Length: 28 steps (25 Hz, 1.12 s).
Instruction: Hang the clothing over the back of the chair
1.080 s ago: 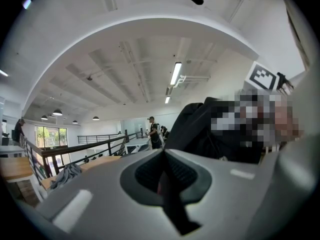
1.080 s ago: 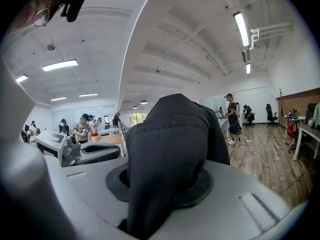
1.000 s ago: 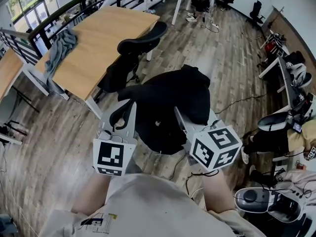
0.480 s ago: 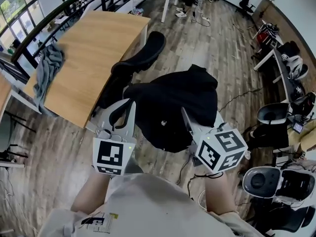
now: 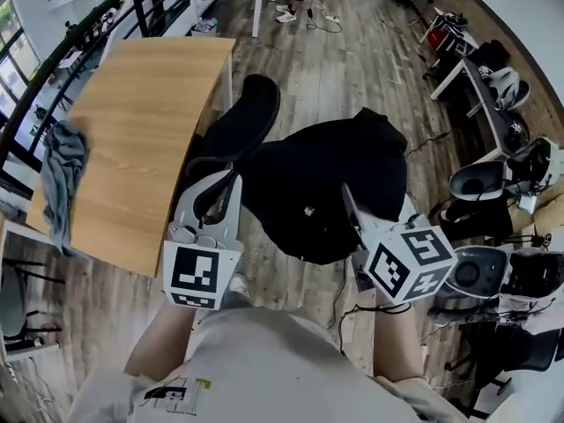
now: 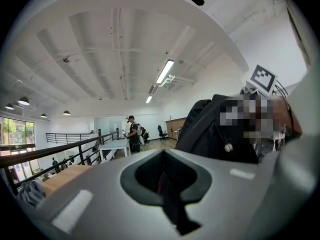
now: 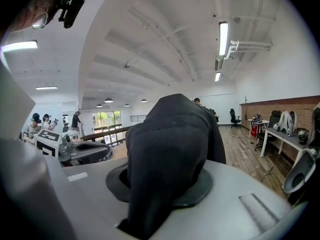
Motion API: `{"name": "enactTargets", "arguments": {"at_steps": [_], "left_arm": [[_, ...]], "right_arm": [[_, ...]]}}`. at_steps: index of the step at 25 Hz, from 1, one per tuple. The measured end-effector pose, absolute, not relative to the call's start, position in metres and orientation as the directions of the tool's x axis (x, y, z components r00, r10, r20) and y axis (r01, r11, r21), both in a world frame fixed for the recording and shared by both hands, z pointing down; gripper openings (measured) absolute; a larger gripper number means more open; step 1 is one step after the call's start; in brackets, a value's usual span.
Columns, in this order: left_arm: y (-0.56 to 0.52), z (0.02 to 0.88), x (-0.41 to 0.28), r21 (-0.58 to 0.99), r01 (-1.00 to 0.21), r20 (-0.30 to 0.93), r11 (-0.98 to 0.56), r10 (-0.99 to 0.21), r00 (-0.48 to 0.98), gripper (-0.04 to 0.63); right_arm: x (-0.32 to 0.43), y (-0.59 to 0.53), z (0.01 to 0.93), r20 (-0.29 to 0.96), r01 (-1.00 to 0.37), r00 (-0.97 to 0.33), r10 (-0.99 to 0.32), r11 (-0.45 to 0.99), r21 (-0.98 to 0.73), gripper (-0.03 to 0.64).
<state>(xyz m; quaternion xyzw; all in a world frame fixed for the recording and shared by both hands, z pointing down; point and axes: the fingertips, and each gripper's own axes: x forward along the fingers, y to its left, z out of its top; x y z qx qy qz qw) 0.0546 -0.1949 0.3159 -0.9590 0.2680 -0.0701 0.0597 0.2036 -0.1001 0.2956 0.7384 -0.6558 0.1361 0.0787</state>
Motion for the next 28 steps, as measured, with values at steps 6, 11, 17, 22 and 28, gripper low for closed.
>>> {"name": "enactTargets", "arguments": {"at_steps": [6,11,17,22,28], "left_arm": [[-0.214,0.315,0.084,-0.148,-0.426,0.113,-0.892,-0.443,0.889,0.0],[-0.214,0.318,0.114,-0.139,-0.398,0.124,-0.907,-0.415,0.901,0.0],[-0.218,0.334,0.145,-0.124,-0.409,0.166,-0.904,-0.426,0.89,0.0],[-0.224,0.349,0.167,-0.115,-0.413,0.199,-0.904,-0.428,0.882,0.0],[-0.221,0.356,0.193,-0.116,-0.408,0.212,-0.905,-0.424,0.88,0.0]], "right_arm": [[0.232,-0.11,0.296,0.318,-0.971,0.207,-0.925,-0.233,-0.048,0.1],[0.264,-0.109,0.299,0.33,-0.96,0.236,-0.914,-0.272,-0.066,0.1],[0.3,-0.113,0.316,0.368,-0.958,0.209,-0.906,-0.264,-0.108,0.1],[0.322,-0.119,0.323,0.379,-0.96,0.22,-0.899,-0.268,-0.077,0.1],[0.347,-0.118,0.332,0.392,-0.962,0.227,-0.892,-0.268,-0.054,0.1]]}}
